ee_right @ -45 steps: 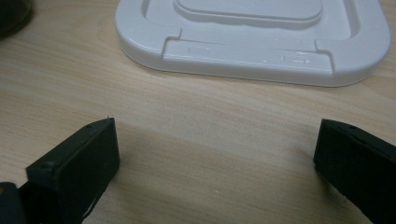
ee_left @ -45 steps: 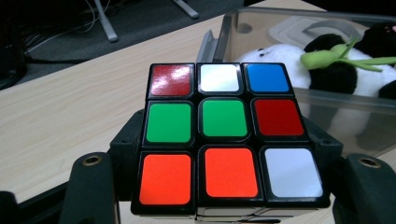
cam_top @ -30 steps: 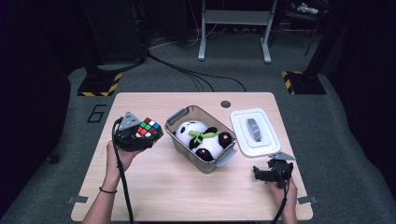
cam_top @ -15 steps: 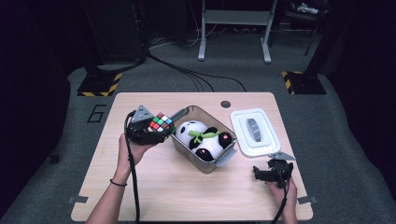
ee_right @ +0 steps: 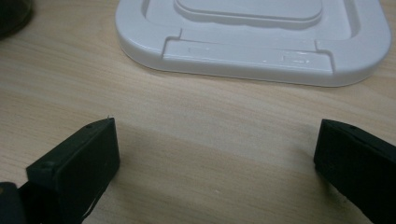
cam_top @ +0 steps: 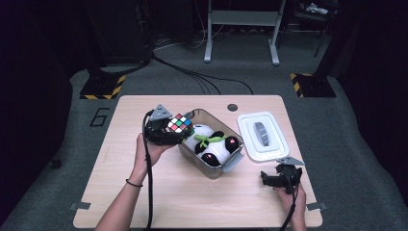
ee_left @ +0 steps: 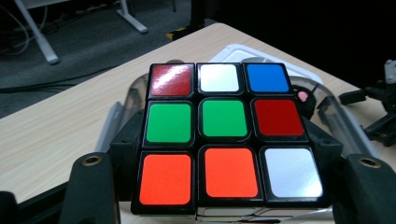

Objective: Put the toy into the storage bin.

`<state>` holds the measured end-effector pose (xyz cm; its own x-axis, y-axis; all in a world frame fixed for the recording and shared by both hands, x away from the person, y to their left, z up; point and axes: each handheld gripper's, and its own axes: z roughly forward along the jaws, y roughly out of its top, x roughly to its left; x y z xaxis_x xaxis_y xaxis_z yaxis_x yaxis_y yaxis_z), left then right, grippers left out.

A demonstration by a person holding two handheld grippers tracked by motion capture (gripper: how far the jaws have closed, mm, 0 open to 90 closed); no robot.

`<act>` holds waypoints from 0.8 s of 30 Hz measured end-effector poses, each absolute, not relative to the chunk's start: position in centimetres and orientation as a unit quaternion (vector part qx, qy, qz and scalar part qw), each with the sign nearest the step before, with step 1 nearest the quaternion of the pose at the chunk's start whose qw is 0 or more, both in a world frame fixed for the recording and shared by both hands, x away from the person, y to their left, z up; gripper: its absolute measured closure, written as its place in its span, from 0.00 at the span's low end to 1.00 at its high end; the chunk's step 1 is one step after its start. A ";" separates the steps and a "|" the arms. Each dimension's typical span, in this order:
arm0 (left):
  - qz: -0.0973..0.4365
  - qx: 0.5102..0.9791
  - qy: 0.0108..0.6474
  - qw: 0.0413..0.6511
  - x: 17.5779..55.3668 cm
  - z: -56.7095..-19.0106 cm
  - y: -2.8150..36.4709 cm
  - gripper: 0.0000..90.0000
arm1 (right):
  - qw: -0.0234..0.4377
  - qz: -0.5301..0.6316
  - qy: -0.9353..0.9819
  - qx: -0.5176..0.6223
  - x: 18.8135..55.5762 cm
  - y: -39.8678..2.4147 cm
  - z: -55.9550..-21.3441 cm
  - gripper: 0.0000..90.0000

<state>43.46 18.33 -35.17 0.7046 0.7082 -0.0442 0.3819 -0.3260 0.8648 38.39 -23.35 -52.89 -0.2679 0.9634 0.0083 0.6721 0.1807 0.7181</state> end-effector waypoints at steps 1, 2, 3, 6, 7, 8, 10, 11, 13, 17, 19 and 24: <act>0.170 0.797 0.341 0.469 43.6 -35.2 17.9 0.38 | 0.233 0.312 0.732 0.559 38.4 -23.4 -52.9 0.00; 0.165 0.799 0.340 0.468 43.6 -35.3 17.4 0.38 | 0.233 0.313 0.732 0.558 38.4 -23.4 -52.9 0.00; 0.160 0.801 0.336 0.469 43.8 -35.5 16.9 0.38 | 0.233 0.313 0.732 0.558 38.4 -23.4 -52.9 0.00; 0.150 0.805 0.334 0.467 44.1 -35.9 15.3 0.38 | 0.233 0.312 0.733 0.558 38.4 -23.4 -52.9 0.00; 0.144 0.805 0.335 0.468 44.2 -36.1 14.8 0.38 | 0.233 0.312 0.732 0.559 38.4 -23.4 -52.9 0.00; 0.141 0.807 0.334 0.466 44.3 -36.2 14.2 0.38 | 0.233 0.313 0.732 0.559 38.4 -23.4 -52.9 0.00; 0.134 0.810 0.332 0.463 44.4 -36.5 13.2 0.38 | 0.233 0.313 0.732 0.558 38.4 -23.4 -52.9 0.00; 0.131 0.811 0.333 0.464 44.5 -36.6 12.8 0.38 | 0.233 0.312 0.733 0.558 38.4 -23.4 -52.9 0.00; 0.122 0.812 0.333 0.463 44.6 -36.9 12.0 0.38 | 0.233 0.313 0.733 0.558 38.4 -23.4 -52.9 0.00; 0.109 0.814 0.335 0.462 44.5 -37.6 10.6 0.38 | 0.233 0.312 0.733 0.558 38.4 -23.4 -52.9 0.00; 0.103 0.813 0.338 0.462 44.5 -37.9 9.9 0.38 | 0.233 0.312 0.733 0.558 38.4 -23.4 -52.9 0.00; 0.093 0.814 0.342 0.460 44.3 -38.7 8.6 0.38 | 0.233 0.312 0.733 0.558 38.4 -23.4 -52.9 0.00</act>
